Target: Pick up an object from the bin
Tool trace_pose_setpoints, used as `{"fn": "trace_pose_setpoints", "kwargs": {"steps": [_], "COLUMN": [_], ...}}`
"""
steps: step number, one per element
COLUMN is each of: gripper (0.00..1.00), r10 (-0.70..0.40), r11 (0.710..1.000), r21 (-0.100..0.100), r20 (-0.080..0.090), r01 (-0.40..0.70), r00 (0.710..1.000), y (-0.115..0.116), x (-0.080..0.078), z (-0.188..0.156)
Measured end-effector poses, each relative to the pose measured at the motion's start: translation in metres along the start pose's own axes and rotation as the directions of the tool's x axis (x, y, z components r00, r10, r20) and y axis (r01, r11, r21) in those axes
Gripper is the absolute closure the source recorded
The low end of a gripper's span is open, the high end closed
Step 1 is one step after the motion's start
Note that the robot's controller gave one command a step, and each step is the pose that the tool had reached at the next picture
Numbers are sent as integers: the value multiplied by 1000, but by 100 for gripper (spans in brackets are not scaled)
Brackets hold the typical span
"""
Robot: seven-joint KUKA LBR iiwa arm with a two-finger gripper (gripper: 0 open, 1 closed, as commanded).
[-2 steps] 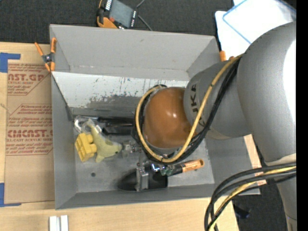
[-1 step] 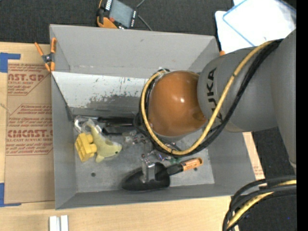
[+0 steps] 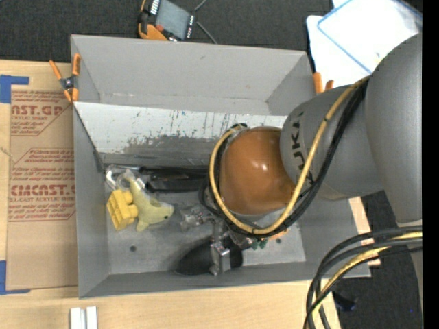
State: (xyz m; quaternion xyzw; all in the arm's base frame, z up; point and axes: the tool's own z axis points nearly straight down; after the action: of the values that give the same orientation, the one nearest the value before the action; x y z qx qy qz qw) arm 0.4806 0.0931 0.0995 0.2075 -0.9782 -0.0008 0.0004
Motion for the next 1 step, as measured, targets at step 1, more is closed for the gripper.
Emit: {"fn": "trace_pose_setpoints", "kwargs": {"steps": [1], "gripper": [0], "r10": [20], "r11": [1000], "r21": [2], "r20": [36], "r01": [-20], "r00": [999], "y": [-1], "x": [-4], "z": [28]}}
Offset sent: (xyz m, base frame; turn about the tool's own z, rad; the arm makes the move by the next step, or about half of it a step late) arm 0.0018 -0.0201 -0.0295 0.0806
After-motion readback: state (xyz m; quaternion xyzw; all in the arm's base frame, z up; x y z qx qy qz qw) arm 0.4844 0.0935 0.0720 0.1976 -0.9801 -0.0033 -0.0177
